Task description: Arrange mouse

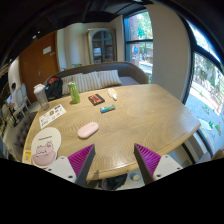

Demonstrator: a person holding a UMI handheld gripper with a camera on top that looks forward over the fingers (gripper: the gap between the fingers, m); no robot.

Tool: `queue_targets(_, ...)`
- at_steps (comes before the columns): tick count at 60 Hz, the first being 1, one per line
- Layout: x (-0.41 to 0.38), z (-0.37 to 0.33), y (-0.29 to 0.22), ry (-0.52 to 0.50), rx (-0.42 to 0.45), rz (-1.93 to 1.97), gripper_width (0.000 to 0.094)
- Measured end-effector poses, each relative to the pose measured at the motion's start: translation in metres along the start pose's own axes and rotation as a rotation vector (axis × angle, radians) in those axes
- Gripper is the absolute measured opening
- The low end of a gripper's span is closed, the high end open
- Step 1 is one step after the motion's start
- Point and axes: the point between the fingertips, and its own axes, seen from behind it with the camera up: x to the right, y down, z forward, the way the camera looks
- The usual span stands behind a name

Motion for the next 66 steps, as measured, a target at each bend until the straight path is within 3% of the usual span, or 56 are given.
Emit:
queue_targets(21, -0.024, 0.058, 0.026, -0.176, -0.058, -0.098, 0.0812)
queue_targets(41, -0.115, 0.138, 0.040, -0.369, -0.081, -0.191, 0.0809)
queue_targets(54, -0.138, 0.169, 0.020, -0.382, -0.042, -0.243, 0.0791)
queue_targets(66, -0.151, 0.197, -0.002, -0.334, -0.005, -0.233, 0.0777)
